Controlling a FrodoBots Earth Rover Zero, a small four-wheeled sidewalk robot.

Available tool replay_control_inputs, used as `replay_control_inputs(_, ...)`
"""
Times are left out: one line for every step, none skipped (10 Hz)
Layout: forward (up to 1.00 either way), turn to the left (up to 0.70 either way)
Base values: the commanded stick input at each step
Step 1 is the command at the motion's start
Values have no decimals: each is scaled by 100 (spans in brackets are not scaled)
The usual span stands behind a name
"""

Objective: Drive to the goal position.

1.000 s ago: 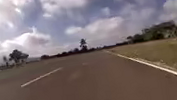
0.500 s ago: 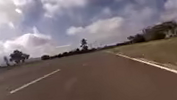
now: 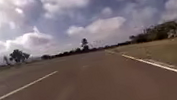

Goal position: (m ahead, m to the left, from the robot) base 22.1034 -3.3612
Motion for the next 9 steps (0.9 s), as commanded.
replay_control_inputs(100,0)
replay_control_inputs(100,0)
replay_control_inputs(100,0)
replay_control_inputs(100,0)
replay_control_inputs(100,0)
replay_control_inputs(100,0)
replay_control_inputs(100,0)
replay_control_inputs(100,0)
replay_control_inputs(100,0)
